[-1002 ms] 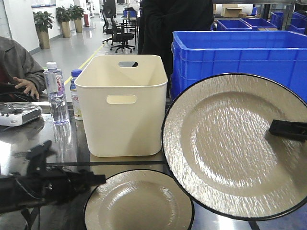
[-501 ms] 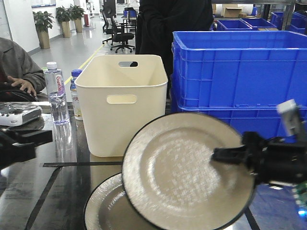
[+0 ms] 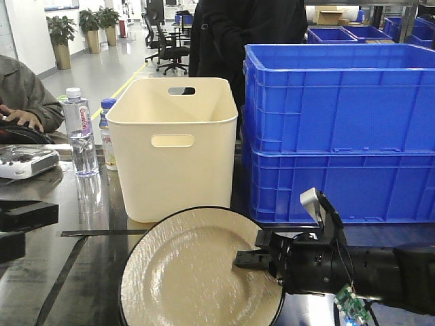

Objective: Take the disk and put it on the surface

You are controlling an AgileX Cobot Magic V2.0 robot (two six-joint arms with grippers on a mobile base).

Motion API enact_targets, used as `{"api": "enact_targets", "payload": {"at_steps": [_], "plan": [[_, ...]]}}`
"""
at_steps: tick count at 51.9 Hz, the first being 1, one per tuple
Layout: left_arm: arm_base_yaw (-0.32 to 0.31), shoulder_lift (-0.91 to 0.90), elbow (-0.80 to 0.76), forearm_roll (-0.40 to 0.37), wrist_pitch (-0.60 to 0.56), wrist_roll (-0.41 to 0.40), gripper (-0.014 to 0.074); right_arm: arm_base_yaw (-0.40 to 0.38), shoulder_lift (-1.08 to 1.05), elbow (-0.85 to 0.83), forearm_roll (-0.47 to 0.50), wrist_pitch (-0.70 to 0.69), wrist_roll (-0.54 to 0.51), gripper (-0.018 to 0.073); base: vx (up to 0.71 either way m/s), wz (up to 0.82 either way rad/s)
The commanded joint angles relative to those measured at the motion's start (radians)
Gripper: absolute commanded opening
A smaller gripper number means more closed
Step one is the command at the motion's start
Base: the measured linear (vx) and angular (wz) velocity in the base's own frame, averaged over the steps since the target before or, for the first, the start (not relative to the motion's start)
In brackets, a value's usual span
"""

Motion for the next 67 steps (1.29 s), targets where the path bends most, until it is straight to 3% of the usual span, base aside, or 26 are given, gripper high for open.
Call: {"api": "enact_targets", "payload": {"at_steps": [1,7,16,22,27,32,38,48,54,62,67], "plan": [[-0.001,-0.018,-0.034,-0.043,-0.019,-0.008,-0.0006,-0.006,-0.043,-0.034,0.119,0.037,-0.033,0.0072,0.00,0.00],[-0.001,-0.018,-0.034,-0.043,-0.006,-0.008,-0.0006,-0.006,-0.043,-0.034,0.112,0.041,-0.058,0.0193,0.00,0.00],[-0.001,-0.018,-0.034,-0.043,-0.002,-0.023,-0.0006,-0.006,-0.043,-0.034,0.084,0.045,-0.114,0.0465,0.00,0.00],[-0.001,-0.018,-0.034,-0.043,0.004,-0.024,-0.0006,-0.006,-0.047,-0.034,0.060,0.035,-0.235,0.0596,0.00,0.00],[-0.001,-0.018,-0.034,-0.030,0.016,-0.024,-0.0006,-0.007,-0.064,-0.034,0.063,-0.027,-0.364,0.0628,0.00,0.00],[-0.001,-0.018,-0.034,0.022,0.024,-0.041,-0.0006,-0.007,-0.097,-0.034,0.059,-0.132,-0.486,0.0615,0.00,0.00],[-0.001,-0.018,-0.034,0.129,0.024,-0.116,-0.0006,-0.007,-0.155,-0.034,0.016,-0.323,-0.613,0.0582,0.00,0.00],[-0.001,-0.018,-0.007,0.375,0.018,-0.288,-0.0005,-0.007,-0.277,-0.031,-0.122,-0.576,-0.638,0.0501,0.00,0.00],[0.000,-0.018,0.041,0.532,0.001,-0.388,-0.0002,-0.007,-0.380,-0.029,-0.150,-0.596,-0.638,0.0342,0.00,0.00],[0.000,-0.018,0.124,0.739,-0.007,-0.578,-0.0002,-0.007,-0.552,0.045,-0.151,-0.627,-0.630,-0.0013,0.00,0.00],[0.000,-0.026,0.165,0.828,-0.012,-0.641,-0.0002,-0.007,-0.669,0.134,-0.148,-0.634,-0.615,-0.0015,0.00,0.00]]}}
